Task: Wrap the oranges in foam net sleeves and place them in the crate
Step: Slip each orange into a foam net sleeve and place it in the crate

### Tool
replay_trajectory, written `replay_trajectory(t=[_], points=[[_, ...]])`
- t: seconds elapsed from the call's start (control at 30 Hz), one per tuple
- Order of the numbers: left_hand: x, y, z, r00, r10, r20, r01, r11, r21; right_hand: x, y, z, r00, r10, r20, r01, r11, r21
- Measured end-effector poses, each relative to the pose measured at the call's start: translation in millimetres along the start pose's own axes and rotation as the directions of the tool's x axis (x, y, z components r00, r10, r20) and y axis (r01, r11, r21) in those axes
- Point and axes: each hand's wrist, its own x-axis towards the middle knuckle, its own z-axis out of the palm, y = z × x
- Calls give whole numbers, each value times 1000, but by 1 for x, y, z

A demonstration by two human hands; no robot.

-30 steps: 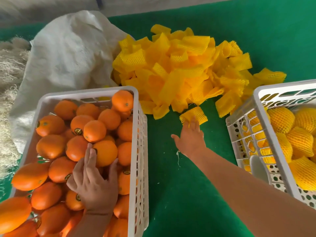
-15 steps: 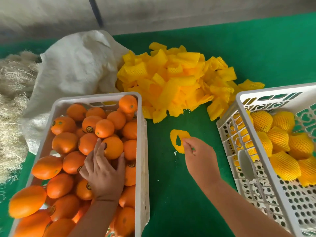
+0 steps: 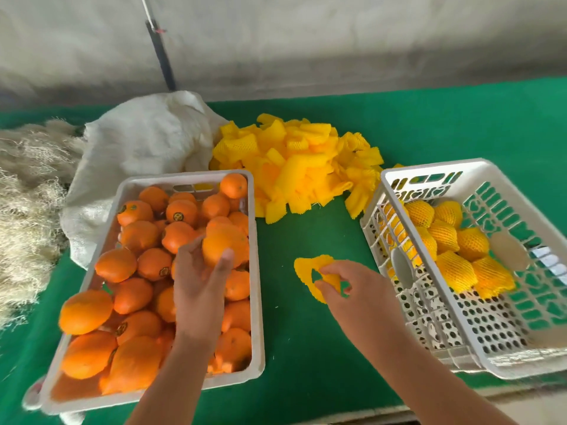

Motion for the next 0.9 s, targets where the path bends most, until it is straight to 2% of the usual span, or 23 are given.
replay_trajectory(t=[0.07,0.17,0.23,0.33,0.4,0.5,0.67,0.77,0.9], points=[[-28,24,2,983,-39,181,78,973,-216,-13,-9,-1,999,-39,8,39,999,-21],[-63,46,5,915,-59,399,203,922,-330,-30,-22,-5,993,-105,59,108,993,-55],[-80,52,7,884,-68,462,243,912,-330,-40,-29,-8,984,-146,99,155,985,-80],[-99,53,7,880,-80,468,224,939,-260,-53,-34,-15,977,-187,102,194,979,-66],[-107,55,6,891,-67,449,178,961,-210,-60,-35,-19,974,-209,88,214,975,-51],[-117,59,4,904,39,426,-15,998,-59,-68,-34,-26,967,-236,91,240,970,-30],[-140,72,11,850,205,485,-315,936,157,-73,-16,-46,955,-283,86,282,959,23],[-150,78,22,846,186,500,-364,887,285,-74,-6,-61,944,-326,54,323,945,52],[-157,83,33,841,165,515,-381,857,348,-76,5,-74,931,-360,60,360,933,7]])
